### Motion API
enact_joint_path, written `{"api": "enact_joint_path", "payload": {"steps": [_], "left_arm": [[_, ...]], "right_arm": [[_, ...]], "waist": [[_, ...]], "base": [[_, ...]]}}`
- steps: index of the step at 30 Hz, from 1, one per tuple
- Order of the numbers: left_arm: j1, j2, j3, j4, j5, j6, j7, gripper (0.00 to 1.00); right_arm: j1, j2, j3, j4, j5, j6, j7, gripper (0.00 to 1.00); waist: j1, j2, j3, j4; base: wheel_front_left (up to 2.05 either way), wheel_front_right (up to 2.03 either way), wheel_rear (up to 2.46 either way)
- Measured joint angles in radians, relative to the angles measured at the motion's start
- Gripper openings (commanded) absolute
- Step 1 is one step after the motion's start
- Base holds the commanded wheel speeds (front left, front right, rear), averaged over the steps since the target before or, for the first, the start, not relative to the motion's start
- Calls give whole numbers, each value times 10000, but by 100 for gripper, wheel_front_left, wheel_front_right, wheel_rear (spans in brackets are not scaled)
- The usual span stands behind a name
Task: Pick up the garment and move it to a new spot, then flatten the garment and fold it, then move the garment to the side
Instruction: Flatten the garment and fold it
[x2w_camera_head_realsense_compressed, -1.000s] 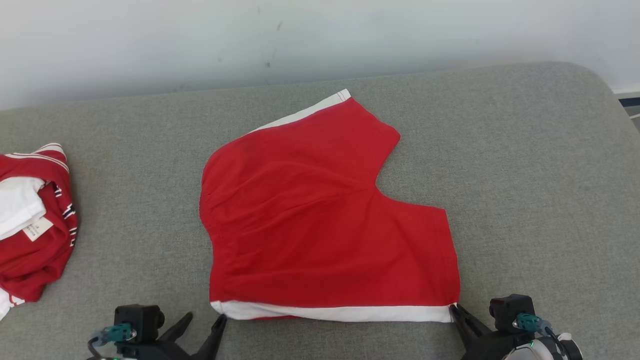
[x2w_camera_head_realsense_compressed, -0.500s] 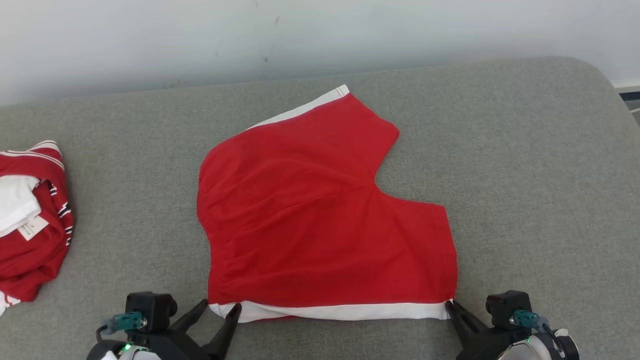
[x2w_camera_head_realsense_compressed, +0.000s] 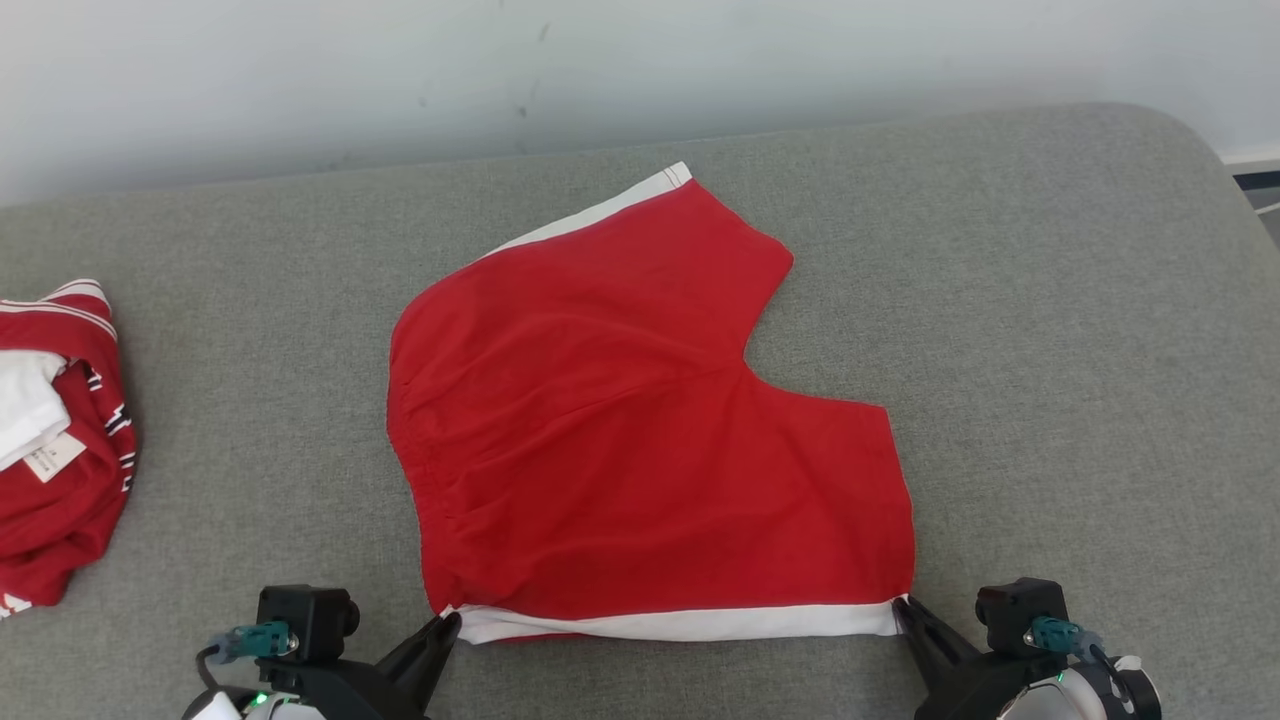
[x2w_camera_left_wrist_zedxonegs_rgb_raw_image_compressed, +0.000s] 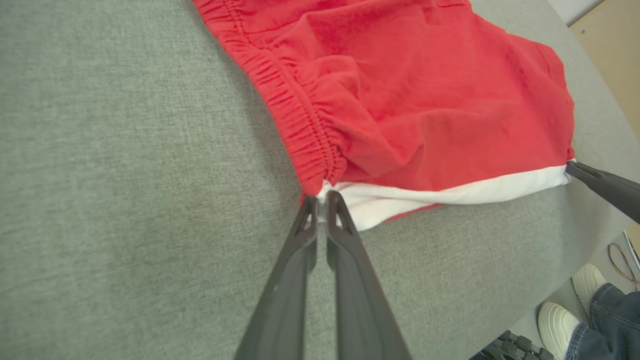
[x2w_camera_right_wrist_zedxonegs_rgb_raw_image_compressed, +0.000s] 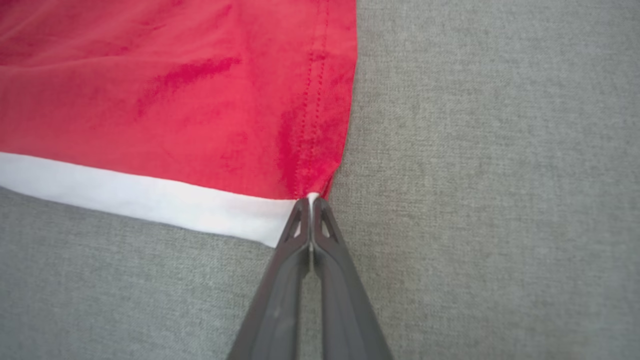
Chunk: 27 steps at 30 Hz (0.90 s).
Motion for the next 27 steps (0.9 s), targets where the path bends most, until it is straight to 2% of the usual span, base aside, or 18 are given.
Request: {"api": "enact_joint_path", "payload": {"steps": [8,12,13,16,21,27], "left_arm": [[116,102,81,-477,-63,-10,69,0],[257,188,311,-1392,-151,-90,-270,0],[365,205,339,-1923,-182,-104,-395,0],[566,301,336,-2529,-178,-163,-456,0],[831,420,219,-3118,-138,-111,-290,0],[1656,704,435,-3453,-140,282,63,0]], "right_arm": [[41,-8,-219,-318,370,127,-102,0],[261,-151,-566,-1258,1026,581,-341,0],[368,-326,-702,-1806,1220,763,-449,0],[430,-600,-884,-2604,1383,995,-477,0],[930,-826,-1047,-3547,1639,1060,-339,0],[2267,-1208,-1208,-4174,2178,1131,314,0]], "waist": [[0,0,27,79],[1,0,10,113],[0,0,-2,110],[0,0,-14,95],[3,0,8,104],[2,0,-14,131]], "base": [[0,0,0],[0,0,0],[0,0,0],[0,0,0],[0,0,0],[0,0,0]]}}
